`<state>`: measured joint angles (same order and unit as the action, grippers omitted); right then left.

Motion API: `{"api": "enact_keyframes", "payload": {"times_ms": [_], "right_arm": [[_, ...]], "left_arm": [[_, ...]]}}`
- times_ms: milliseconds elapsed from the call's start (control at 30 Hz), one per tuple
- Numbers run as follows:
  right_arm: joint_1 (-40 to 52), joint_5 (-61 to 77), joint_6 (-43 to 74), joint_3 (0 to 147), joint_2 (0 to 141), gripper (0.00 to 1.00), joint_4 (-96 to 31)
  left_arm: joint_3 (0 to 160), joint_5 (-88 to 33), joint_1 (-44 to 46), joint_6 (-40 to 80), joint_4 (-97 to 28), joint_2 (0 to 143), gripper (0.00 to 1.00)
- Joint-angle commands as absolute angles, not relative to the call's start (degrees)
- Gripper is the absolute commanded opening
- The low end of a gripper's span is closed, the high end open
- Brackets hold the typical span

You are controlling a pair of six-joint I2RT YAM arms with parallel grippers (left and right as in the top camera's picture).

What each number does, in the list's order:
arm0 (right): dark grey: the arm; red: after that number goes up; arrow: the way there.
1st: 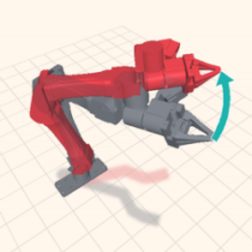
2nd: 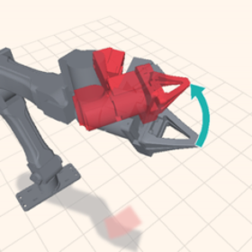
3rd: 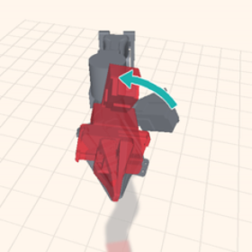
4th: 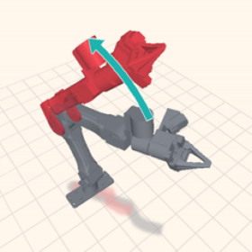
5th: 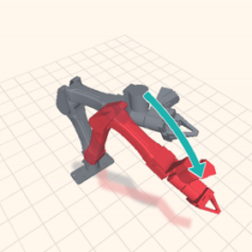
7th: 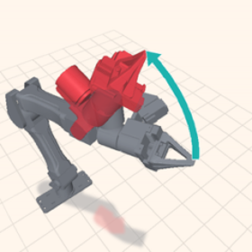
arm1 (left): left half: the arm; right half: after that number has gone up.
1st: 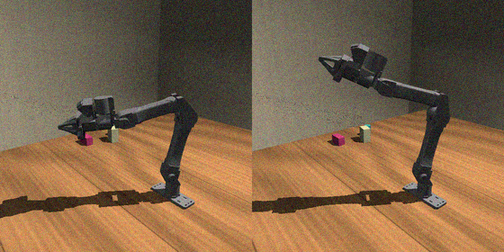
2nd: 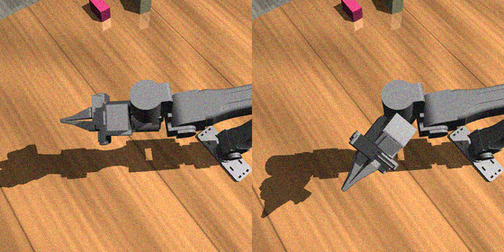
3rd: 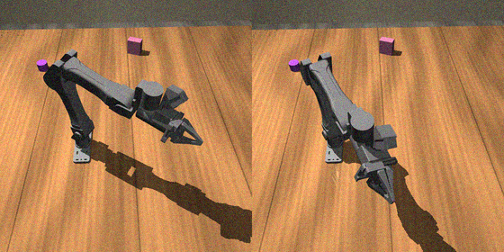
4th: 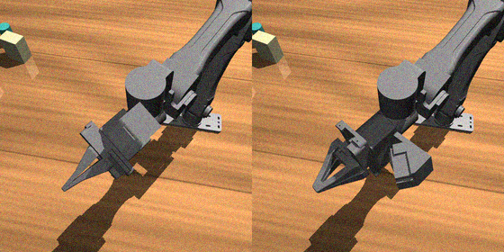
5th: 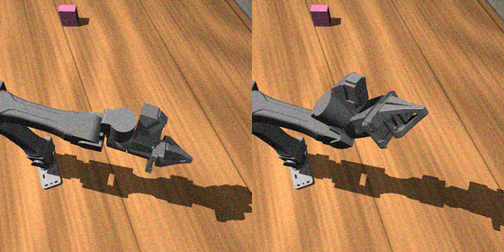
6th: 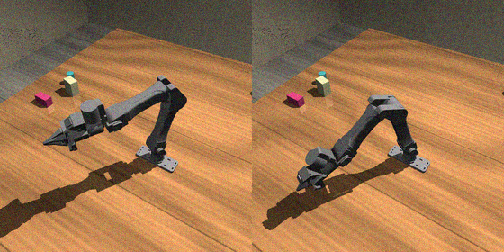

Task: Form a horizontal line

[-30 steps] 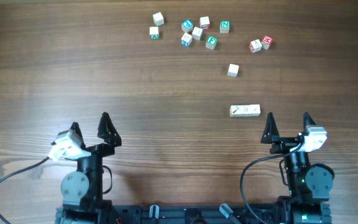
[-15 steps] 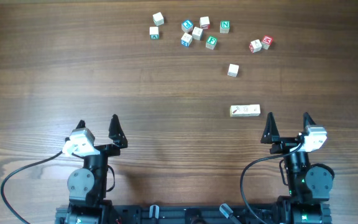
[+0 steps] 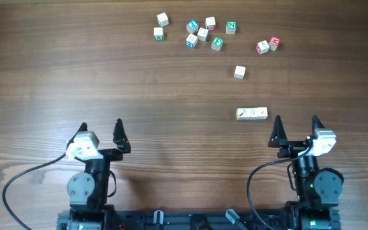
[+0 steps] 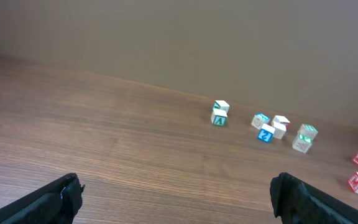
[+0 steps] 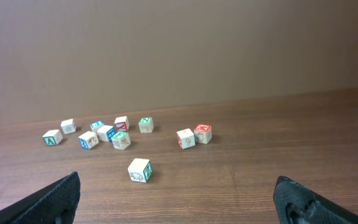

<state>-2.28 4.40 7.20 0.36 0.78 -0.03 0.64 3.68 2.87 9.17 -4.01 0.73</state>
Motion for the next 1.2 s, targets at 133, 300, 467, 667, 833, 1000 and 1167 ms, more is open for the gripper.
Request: {"api": "enact_keyframes", "payload": {"times_ms": [133, 300, 467, 667, 833, 1000, 1167], "right_arm": [[-2.0, 3.6, 6.2, 0.3, 0.3, 0.99, 0.1], [-2.0, 3.6, 6.2, 0.3, 0.3, 1.0, 0.1], [-2.0, 3.6, 6.2, 0.3, 0.3, 1.0, 0.1], [-2.0, 3.6, 6.2, 0.3, 0.3, 1.0, 0.1], [-2.0, 3.6, 6.2, 0.3, 0.3, 1.0, 0.1], [-2.0, 3.6, 6.2, 0.3, 0.3, 1.0, 0.1], [-2.0, 3.6, 6.2, 0.3, 0.3, 1.0, 0.1]], "left_arm": [[0.3, -1.9, -1.0, 7.7, -4.5, 0.2, 1.0], [0.3, -2.1, -1.0, 7.7, -4.5, 0.2, 1.0], [0.3, -1.9, -1.0, 7.7, -4.5, 0.2, 1.0], [0.3, -1.9, -1.0, 7.7, -4.5, 0.2, 1.0], [0.3, -1.9, -1.0, 7.8, -4.5, 0.2, 1.0], [0.3, -1.9, -1.0, 7.9, -4.4, 0.2, 1.0], [0.3, -1.9, -1.0, 7.9, -4.4, 0.2, 1.0]]}}
